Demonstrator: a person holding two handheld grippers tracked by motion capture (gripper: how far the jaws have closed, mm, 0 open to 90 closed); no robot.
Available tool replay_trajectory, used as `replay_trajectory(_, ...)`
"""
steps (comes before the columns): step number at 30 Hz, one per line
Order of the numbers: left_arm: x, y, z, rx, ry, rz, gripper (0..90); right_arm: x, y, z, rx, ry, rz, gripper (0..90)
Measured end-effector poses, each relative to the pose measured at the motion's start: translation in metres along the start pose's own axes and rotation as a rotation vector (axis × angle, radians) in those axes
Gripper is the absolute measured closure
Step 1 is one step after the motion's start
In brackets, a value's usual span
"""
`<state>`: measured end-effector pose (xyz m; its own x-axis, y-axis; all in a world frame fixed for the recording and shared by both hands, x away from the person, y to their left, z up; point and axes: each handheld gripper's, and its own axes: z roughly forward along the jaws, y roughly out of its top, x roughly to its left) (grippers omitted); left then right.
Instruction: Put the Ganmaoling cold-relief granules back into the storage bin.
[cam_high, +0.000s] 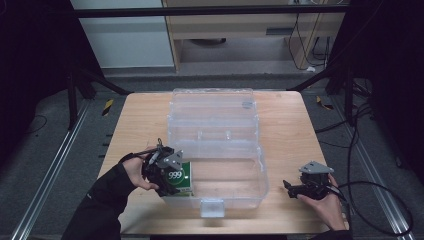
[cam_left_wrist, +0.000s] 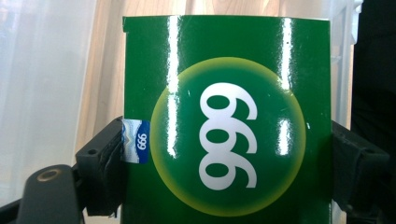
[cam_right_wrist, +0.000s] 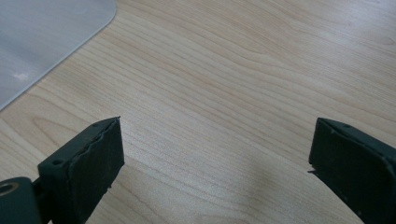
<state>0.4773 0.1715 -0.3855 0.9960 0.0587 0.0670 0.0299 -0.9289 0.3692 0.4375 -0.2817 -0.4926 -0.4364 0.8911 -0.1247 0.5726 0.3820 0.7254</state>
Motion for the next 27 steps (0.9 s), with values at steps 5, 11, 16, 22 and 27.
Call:
replay_trajectory(5,0.000,-0.001,0.007,0.009,-0.002,-0.008,14.6,0.000,0.000,0.000,-0.002,0.000,-0.002,3.5)
replay_trajectory(11,0.000,-0.002,0.013,0.023,-0.003,-0.008,14.1,0.000,0.000,0.001,0.000,0.000,-0.005,3.3)
replay_trajectory(16,-0.001,-0.002,0.014,0.024,-0.004,-0.012,13.8,0.000,0.000,0.001,0.000,0.000,-0.005,3.3)
replay_trajectory(22,0.000,-0.001,0.016,0.046,-0.002,0.005,13.9,0.000,0.000,0.001,0.001,0.002,-0.007,3.3)
replay_trajectory(27,0.000,-0.001,0.017,0.051,-0.001,0.005,13.6,0.000,0.000,0.001,0.002,0.003,-0.008,3.3)
